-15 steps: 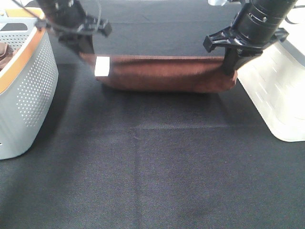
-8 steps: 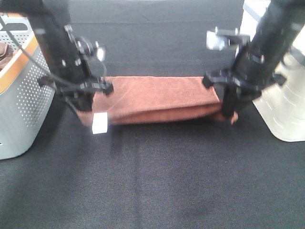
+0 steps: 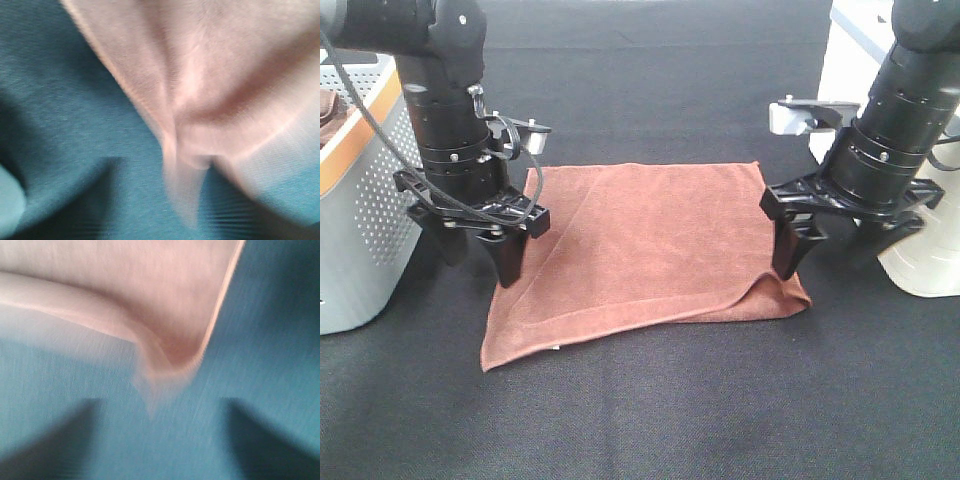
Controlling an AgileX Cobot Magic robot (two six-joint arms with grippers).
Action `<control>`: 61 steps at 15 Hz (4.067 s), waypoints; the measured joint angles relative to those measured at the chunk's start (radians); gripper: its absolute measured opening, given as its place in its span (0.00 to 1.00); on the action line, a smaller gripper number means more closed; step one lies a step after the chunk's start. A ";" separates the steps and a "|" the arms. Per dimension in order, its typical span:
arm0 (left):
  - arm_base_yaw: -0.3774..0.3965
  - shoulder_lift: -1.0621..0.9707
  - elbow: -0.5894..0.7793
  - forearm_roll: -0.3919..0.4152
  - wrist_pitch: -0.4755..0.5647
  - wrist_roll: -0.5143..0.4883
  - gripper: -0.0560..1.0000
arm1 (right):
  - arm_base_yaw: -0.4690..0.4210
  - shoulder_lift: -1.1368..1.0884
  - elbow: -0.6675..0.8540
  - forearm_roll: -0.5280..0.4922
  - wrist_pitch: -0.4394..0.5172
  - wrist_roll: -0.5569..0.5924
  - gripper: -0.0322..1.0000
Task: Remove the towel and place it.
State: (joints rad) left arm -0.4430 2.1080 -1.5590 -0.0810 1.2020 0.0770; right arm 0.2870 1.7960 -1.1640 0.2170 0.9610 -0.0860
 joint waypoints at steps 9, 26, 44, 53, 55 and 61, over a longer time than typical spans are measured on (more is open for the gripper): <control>0.000 -0.325 -0.002 0.021 0.003 -0.003 0.77 | 0.000 -0.296 0.000 -0.009 0.214 0.000 0.90; 0.000 -1.167 0.958 0.029 -0.144 -0.051 0.77 | 0.000 -1.337 0.637 -0.232 0.126 0.079 0.90; 0.000 -1.304 1.050 -0.061 -0.154 0.152 0.77 | 0.000 -1.494 0.659 -0.236 0.104 0.079 0.90; 0.059 -1.443 1.050 -0.062 -0.150 0.153 0.77 | -0.034 -1.494 0.659 -0.233 0.104 0.079 0.90; 0.163 -1.601 1.050 -0.061 -0.149 0.153 0.77 | -0.120 -1.494 0.659 -0.233 0.104 0.079 0.90; 0.467 -2.047 1.051 -0.051 -0.147 0.155 0.77 | -0.233 -1.646 0.659 -0.228 0.104 0.080 0.90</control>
State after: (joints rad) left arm 0.0240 0.0610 -0.5080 -0.1320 1.0550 0.2320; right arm 0.0540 0.1500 -0.5050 -0.0110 1.0650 -0.0060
